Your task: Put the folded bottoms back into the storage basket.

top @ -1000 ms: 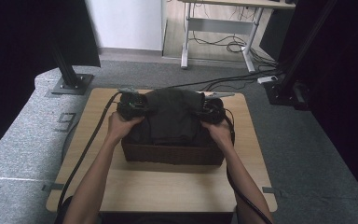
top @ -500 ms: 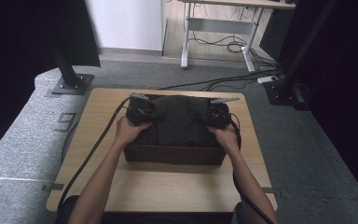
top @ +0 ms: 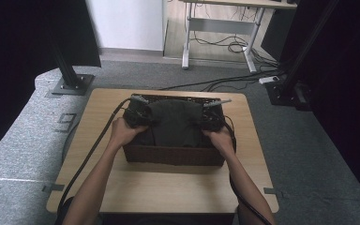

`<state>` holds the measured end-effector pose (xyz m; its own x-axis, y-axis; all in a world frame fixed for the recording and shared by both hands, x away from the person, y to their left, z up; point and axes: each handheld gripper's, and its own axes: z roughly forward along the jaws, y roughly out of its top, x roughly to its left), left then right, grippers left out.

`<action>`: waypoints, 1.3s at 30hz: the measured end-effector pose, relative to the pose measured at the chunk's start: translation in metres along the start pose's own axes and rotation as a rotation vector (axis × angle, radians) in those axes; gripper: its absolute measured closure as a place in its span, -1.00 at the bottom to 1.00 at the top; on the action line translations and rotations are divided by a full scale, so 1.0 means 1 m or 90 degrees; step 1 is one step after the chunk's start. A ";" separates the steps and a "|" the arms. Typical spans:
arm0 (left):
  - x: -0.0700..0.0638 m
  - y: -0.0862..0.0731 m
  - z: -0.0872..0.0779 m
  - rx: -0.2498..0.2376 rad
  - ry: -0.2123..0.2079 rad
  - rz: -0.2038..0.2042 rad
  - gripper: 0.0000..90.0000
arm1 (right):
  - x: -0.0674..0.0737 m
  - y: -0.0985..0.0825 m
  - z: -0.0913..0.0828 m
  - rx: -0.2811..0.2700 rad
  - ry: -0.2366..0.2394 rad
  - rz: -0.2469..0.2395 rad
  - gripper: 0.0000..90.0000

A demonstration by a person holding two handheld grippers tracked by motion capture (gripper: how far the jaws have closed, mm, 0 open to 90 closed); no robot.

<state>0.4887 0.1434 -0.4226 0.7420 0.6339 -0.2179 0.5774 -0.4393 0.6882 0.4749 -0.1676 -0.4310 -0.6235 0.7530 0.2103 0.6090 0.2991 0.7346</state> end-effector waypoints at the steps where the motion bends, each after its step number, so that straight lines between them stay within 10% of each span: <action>1: 0.000 0.000 0.003 0.001 -0.003 -0.002 0.45 | -0.001 -0.001 -0.001 0.005 -0.002 0.007 0.55; 9: -0.006 0.003 0.022 0.059 0.041 0.014 0.41 | -0.006 -0.002 0.000 0.048 -0.035 0.001 0.52; 13: -0.007 0.002 0.021 0.091 0.127 0.038 0.17 | -0.008 0.000 0.005 0.075 -0.058 0.012 0.21; 22: -0.005 0.004 0.008 0.063 0.171 0.040 -0.13 | -0.015 0.000 -0.004 0.021 -0.120 0.008 -0.37; 39: -0.016 -0.006 -0.030 -0.002 0.141 0.051 -0.87 | 0.004 -0.003 -0.034 -0.025 -0.111 -0.074 -0.95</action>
<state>0.4629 0.1545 -0.4026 0.6926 0.7213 -0.0051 0.5180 -0.4924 0.6994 0.4537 -0.1859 -0.4105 -0.5921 0.8058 0.0107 0.5167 0.3695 0.7723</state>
